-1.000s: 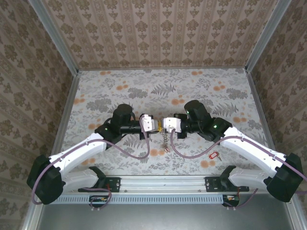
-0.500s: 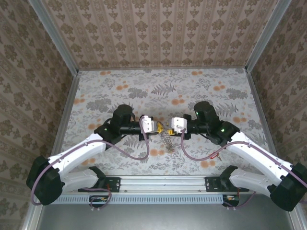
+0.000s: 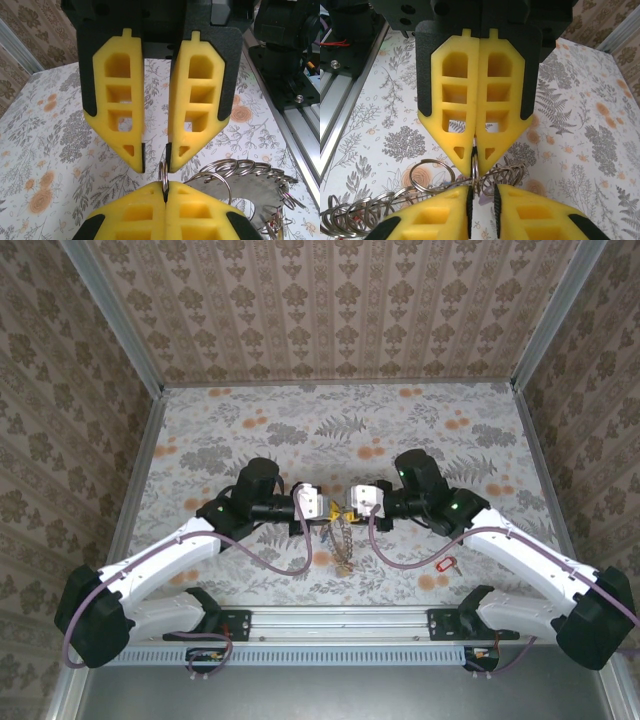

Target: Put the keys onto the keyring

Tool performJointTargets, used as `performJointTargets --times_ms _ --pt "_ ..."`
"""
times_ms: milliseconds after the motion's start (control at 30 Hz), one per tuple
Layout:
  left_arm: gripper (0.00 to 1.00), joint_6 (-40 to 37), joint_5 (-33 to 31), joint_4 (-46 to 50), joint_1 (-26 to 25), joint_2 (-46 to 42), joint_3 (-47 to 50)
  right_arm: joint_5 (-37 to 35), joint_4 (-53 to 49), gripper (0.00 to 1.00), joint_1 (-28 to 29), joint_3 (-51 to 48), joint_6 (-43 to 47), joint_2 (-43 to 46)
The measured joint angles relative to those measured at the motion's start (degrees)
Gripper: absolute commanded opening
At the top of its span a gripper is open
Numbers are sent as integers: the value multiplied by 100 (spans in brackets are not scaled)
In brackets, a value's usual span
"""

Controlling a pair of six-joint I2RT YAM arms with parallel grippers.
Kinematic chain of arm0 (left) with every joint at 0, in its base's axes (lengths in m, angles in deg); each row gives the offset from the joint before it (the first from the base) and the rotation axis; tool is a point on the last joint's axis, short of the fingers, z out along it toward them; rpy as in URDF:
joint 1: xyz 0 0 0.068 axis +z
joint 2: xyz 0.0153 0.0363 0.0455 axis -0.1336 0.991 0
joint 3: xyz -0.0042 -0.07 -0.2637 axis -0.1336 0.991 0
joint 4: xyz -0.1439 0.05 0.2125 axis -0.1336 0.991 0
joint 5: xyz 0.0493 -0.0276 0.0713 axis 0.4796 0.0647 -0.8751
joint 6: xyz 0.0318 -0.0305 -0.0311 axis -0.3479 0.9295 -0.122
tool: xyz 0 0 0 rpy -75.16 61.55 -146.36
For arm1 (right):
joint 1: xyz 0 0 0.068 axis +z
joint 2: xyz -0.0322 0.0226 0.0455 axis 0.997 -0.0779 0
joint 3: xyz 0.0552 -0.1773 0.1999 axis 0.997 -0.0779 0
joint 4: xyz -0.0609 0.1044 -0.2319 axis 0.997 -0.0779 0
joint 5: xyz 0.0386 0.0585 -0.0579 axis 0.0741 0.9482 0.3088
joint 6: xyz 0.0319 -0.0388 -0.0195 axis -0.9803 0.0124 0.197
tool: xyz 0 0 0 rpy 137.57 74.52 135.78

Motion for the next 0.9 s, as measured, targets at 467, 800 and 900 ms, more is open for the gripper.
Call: performJointTargets --times_ms 467,800,900 --pt "40 304 26 -317 258 -737 232 494 1899 0 -254 -951 -1421 273" --pt "38 612 109 -551 339 -1327 376 981 5302 0 -352 -1698 -3615 293" --pt "38 612 105 -555 339 -1320 374 1137 5698 0 -352 -1703 -3842 286"
